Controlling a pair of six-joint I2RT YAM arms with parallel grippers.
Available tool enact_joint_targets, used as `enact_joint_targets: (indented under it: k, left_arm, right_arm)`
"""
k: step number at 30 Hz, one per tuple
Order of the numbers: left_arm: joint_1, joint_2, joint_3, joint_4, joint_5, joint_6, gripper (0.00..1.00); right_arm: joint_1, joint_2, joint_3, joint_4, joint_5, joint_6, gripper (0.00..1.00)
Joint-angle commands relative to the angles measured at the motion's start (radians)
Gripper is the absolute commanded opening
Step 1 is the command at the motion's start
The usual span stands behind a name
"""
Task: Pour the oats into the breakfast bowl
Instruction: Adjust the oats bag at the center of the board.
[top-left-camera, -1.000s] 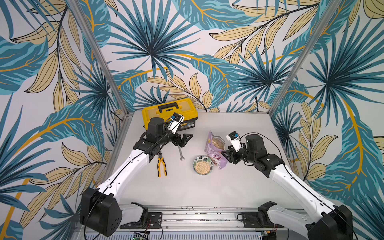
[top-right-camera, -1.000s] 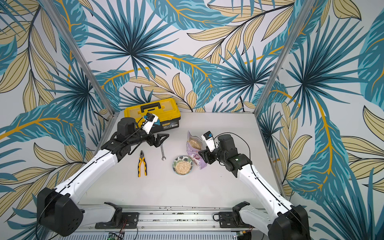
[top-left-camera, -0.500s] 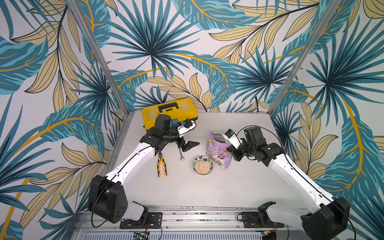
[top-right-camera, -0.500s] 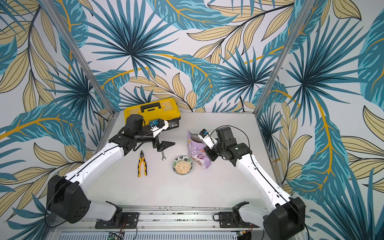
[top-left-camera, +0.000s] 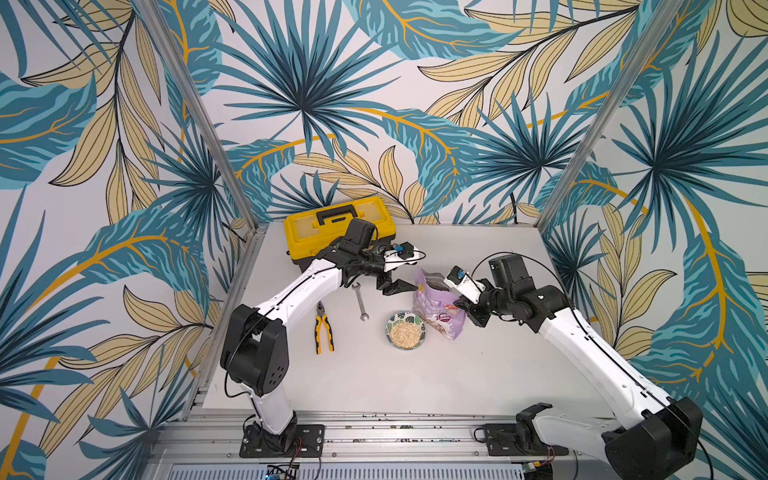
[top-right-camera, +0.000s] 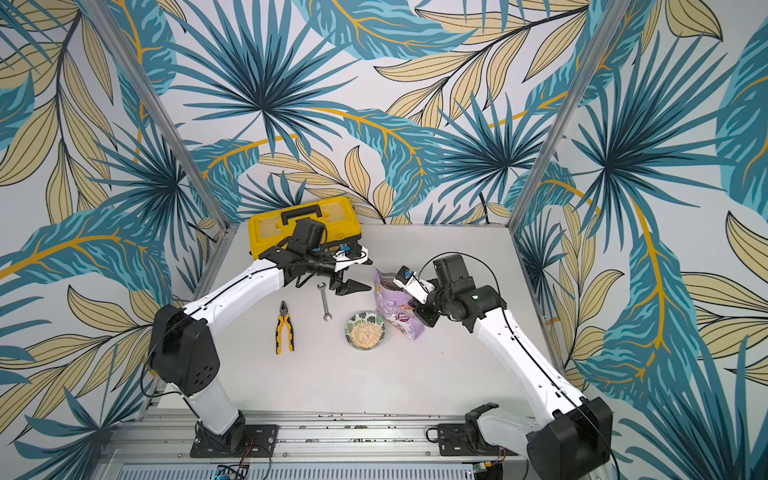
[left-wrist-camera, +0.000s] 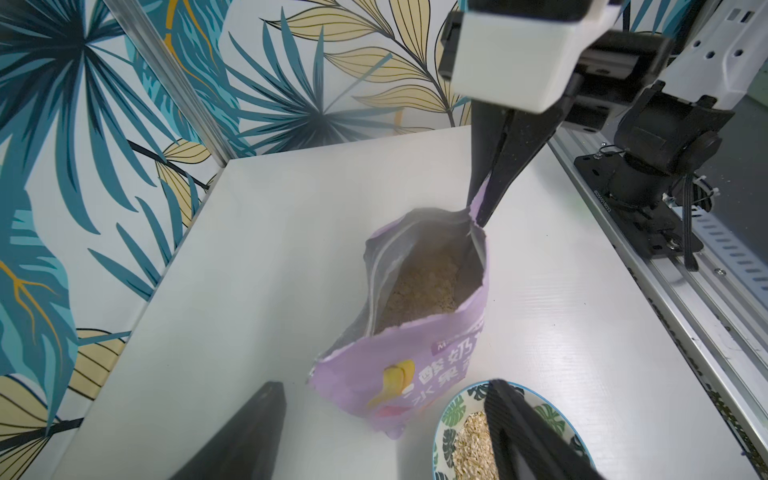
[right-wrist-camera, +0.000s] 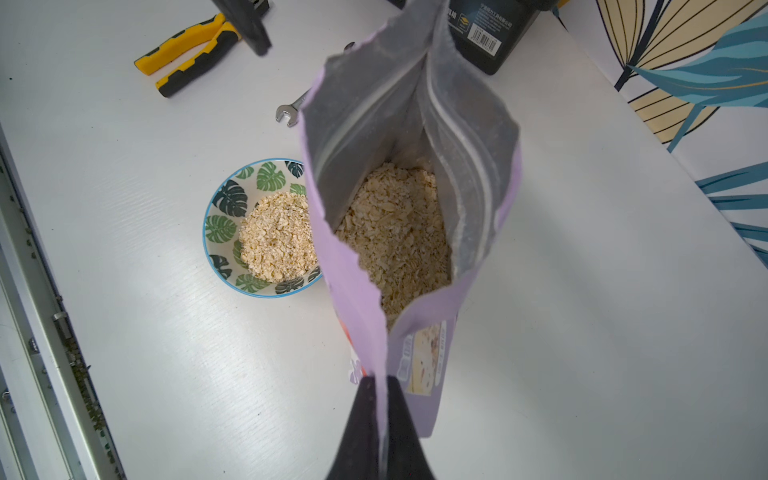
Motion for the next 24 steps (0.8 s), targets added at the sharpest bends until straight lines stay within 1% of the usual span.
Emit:
enact_joint_targets:
  k: [1, 3, 7, 9, 11, 13, 15, 17, 21, 24]
  left_arm:
    - [-0.006, 0.066, 0.075, -0.056, 0.055, 0.05, 0.74]
    - [-0.012, 0.104, 0.121, -0.09, 0.063, 0.066, 0.66]
    - [-0.027, 0.161, 0.167, -0.118, 0.072, 0.084, 0.62]
    - [-0.029, 0.175, 0.174, -0.12, 0.087, 0.09, 0.55]
    - [-0.03, 0.179, 0.174, -0.115, 0.099, 0.09, 0.43]
    - [-0.03, 0.179, 0.166, -0.095, 0.114, 0.082, 0.27]
    - [-0.03, 0.175, 0.152, -0.062, 0.125, 0.057, 0.12]
    - [-0.029, 0.166, 0.138, -0.028, 0.138, 0.027, 0.01]
    - [-0.029, 0.132, 0.079, 0.07, 0.15, -0.055, 0.0]
    - [-0.029, 0.084, 0.018, 0.127, 0.112, -0.105, 0.0]
  right_arm:
    - [-0.005, -0.024, -0.014, 0.028, -0.02, -0.02, 0.0]
    - [-0.005, -0.022, -0.015, 0.035, -0.019, -0.022, 0.0]
    - [-0.015, -0.019, -0.012, 0.045, -0.015, -0.02, 0.0]
    - [-0.021, -0.021, -0.007, 0.044, -0.012, -0.018, 0.0]
    - [-0.032, -0.028, -0.009, 0.044, -0.008, -0.019, 0.0]
    - [-0.051, -0.035, -0.014, 0.041, -0.004, -0.024, 0.0]
    - [-0.073, -0.037, -0.015, 0.033, 0.0, -0.024, 0.0]
    - [-0.09, -0.035, -0.016, 0.023, 0.006, -0.023, 0.0]
    - [-0.124, -0.035, -0.014, 0.009, 0.076, -0.015, 0.0]
    - [-0.159, -0.04, -0.011, 0.031, 0.165, 0.005, 0.0]
